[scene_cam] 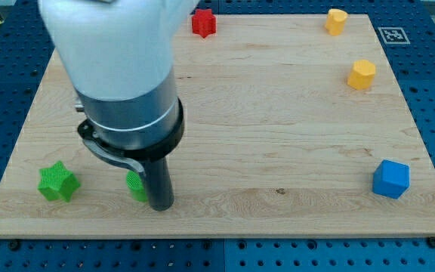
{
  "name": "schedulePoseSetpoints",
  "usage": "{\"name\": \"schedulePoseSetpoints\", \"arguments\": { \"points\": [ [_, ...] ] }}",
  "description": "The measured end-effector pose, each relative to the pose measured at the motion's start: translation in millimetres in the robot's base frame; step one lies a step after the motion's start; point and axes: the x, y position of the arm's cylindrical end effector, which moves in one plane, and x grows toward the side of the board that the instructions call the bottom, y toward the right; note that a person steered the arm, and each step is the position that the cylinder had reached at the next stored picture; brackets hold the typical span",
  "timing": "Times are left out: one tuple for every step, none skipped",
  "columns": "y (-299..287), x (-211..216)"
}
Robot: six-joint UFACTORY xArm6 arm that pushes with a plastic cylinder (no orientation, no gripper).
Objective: Push the green circle towards the green star
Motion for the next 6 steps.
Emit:
{"name": "schedulePoseSetpoints", "arguments": {
  "points": [
    [9.8, -0.1],
    [18.5, -15.6],
    [15.4, -31.4],
    [-2.8, -32.4],
    [-32.4, -32.4],
    [-56.1, -37.3]
  ]
}}
